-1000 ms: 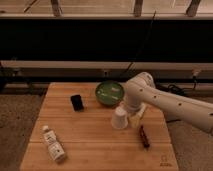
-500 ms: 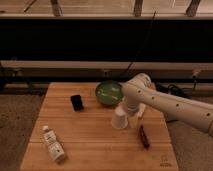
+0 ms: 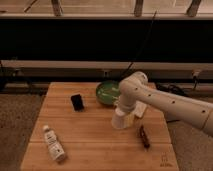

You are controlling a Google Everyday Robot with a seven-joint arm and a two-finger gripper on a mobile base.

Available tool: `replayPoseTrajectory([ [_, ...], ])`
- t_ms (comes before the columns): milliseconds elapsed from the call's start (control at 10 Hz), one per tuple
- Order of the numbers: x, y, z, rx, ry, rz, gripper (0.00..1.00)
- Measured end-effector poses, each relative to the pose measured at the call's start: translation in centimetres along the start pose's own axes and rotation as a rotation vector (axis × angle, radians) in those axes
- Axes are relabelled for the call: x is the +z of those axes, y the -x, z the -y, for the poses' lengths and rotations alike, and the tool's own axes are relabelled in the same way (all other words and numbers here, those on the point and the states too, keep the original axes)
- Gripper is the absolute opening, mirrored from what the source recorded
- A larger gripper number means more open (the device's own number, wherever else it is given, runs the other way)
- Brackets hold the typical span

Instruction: Place the ceramic cup over the eraser

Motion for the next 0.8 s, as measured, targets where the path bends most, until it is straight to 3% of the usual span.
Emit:
replayPoseTrajectory([
  [500, 0.3, 0.7, 0.5, -0.029, 0.015, 0.026, 0.78],
  [800, 0.3, 1.2, 0.6, -0.062, 0.021, 0.026, 0.49],
])
